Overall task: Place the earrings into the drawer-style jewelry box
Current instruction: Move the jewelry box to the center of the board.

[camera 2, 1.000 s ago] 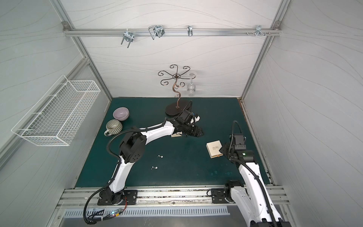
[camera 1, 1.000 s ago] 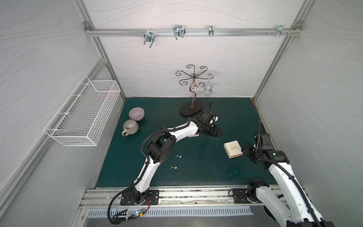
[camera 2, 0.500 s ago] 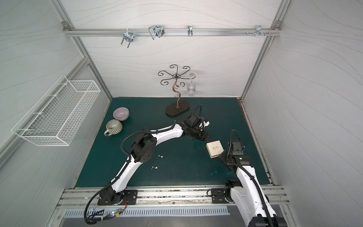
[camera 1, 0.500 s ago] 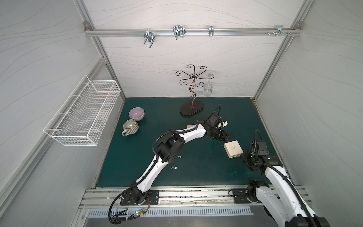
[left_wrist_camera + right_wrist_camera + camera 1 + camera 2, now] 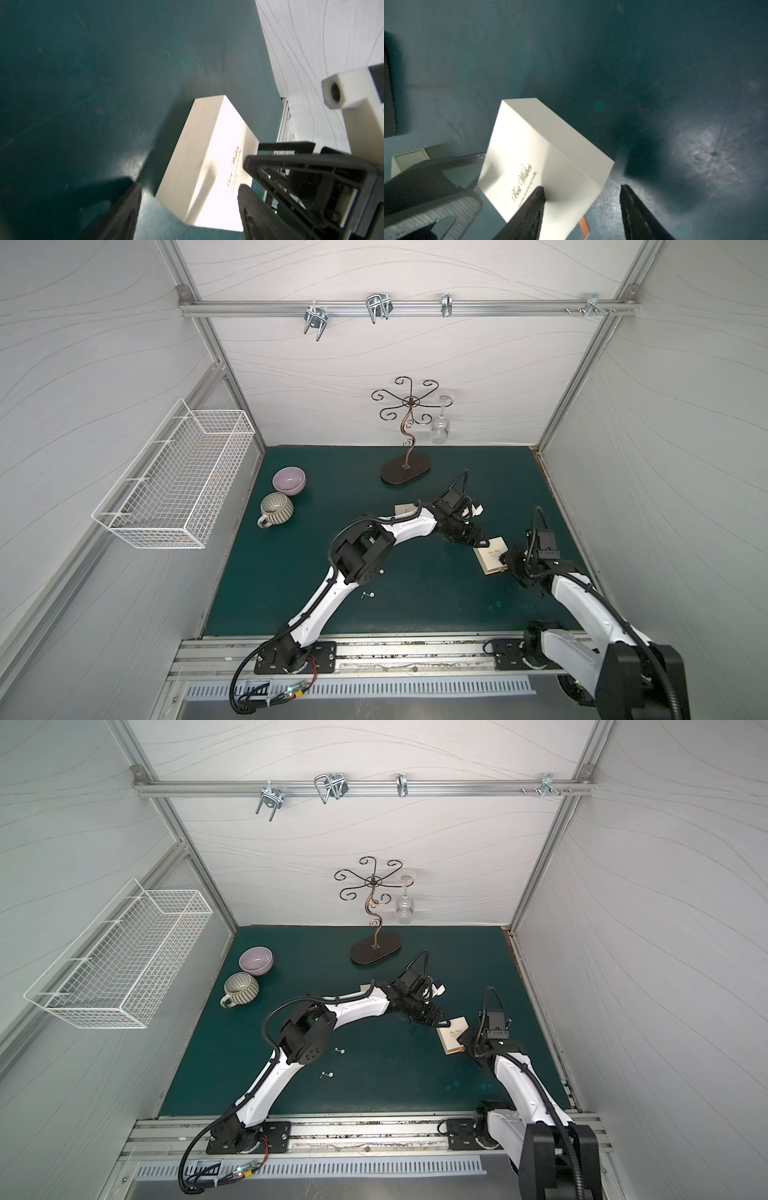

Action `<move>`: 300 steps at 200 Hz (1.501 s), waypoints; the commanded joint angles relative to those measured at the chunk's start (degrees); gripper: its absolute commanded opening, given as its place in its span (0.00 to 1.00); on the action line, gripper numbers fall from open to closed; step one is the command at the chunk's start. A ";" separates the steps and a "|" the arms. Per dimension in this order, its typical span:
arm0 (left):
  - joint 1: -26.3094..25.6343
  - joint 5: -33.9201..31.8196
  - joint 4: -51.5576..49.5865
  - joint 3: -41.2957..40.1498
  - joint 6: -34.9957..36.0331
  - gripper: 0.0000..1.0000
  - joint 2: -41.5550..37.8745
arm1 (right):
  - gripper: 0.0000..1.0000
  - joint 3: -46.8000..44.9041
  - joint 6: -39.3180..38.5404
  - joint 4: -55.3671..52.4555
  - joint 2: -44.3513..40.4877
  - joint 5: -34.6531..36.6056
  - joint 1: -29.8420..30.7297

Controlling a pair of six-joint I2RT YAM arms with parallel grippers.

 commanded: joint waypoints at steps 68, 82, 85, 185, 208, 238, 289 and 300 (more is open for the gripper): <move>3.60 -1.78 11.31 -22.00 -6.18 0.72 -15.86 | 0.59 6.64 0.78 7.81 8.94 -1.92 14.00; 4.56 -2.31 12.59 -25.83 -6.38 0.72 -18.83 | 0.59 7.62 0.88 8.95 11.04 -1.31 16.24; 4.79 -2.44 12.76 -26.59 -6.43 0.72 -19.41 | 0.59 7.90 0.89 8.97 11.51 -1.00 16.53; 9.10 -6.38 3.19 -5.57 -0.22 0.79 -7.90 | 0.57 6.01 1.27 4.24 7.18 3.04 6.68; 8.59 -4.54 2.90 1.52 -0.08 0.78 -2.20 | 0.56 6.98 0.14 6.80 10.15 0.93 4.39; 6.99 -2.99 -0.46 9.00 1.86 0.77 3.44 | 0.55 8.29 0.21 9.12 13.41 -0.91 3.95; 5.03 -0.68 0.12 6.99 2.47 0.76 2.60 | 0.52 8.69 2.09 12.54 17.49 -3.60 4.91; 4.87 -0.30 1.51 4.08 1.98 0.75 0.76 | 0.52 8.97 2.19 12.96 18.12 -3.58 5.63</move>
